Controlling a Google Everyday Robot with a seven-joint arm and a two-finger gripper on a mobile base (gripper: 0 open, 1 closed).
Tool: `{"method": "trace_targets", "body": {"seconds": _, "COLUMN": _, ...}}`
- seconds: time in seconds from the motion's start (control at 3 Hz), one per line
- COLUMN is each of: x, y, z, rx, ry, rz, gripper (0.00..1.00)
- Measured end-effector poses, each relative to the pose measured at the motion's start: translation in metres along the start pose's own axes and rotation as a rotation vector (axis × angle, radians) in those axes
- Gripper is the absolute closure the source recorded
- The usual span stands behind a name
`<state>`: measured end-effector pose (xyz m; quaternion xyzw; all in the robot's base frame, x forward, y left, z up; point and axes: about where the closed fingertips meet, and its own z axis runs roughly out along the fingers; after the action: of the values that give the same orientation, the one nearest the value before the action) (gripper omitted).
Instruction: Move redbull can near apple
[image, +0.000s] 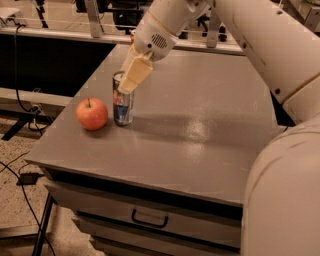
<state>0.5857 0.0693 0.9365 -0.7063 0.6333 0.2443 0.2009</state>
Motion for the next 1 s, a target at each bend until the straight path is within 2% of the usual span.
{"method": "trace_targets", "body": {"seconds": 1.0, "x": -0.0077, "y": -0.0055, "z": 0.0094, "rx": 0.005, "ry": -0.013, "rz": -0.007, "gripper": 0.17}}
